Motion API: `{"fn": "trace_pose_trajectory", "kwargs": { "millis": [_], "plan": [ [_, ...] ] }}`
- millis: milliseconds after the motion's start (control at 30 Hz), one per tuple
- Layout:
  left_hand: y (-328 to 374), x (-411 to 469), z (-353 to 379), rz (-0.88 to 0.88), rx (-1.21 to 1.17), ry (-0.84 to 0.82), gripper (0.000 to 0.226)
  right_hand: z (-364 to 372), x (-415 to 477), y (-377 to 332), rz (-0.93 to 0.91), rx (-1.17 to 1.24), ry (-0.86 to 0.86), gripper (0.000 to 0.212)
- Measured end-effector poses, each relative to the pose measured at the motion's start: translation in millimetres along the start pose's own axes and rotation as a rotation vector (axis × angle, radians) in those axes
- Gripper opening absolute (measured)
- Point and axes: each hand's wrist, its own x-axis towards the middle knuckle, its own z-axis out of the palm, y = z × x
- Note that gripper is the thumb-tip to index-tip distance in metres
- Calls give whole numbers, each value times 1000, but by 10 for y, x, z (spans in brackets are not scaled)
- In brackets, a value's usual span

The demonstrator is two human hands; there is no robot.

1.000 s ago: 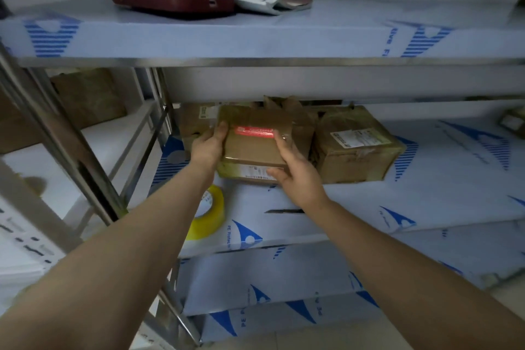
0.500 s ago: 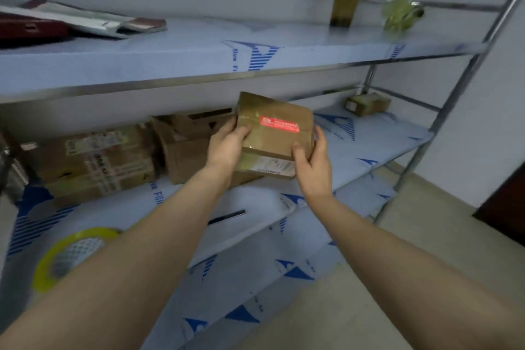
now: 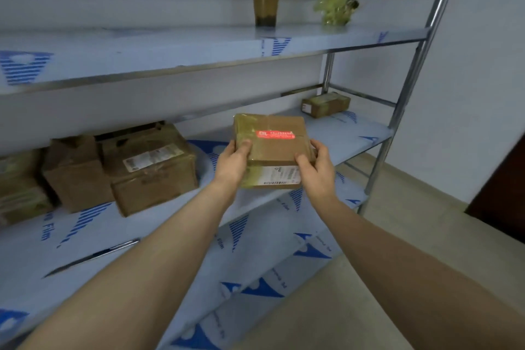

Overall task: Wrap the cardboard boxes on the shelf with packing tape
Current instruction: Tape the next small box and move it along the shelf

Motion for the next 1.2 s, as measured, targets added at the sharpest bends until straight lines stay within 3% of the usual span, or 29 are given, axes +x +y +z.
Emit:
{"fn": "trace_pose_trajectory", "kwargs": {
  "millis": [367,533,633,767,1000,1200],
  "plan": [
    [28,487,1621,-100,65,-18,25,-1189,933,595,196,-38,-85,46],
    [-80,1135,2205,-77,80,53,22,-1433,1596,962,195,-39,-100,34],
    [-156,1626,2612,-58,58,60,34,-1617,2098,1085,180,-40,-85,22],
    [-201,2258,3063,-51,64,72,49,-1749,2818,1248,194,-20,-110,50],
    [-201,3004,3357,-61,117,235,43,-1487,3793,1532,208,-79,-235,47],
    [-265,3442,3308,-58,163,463,41,-1105,4470,1653,81,-203,-454,57]
  ]
}}
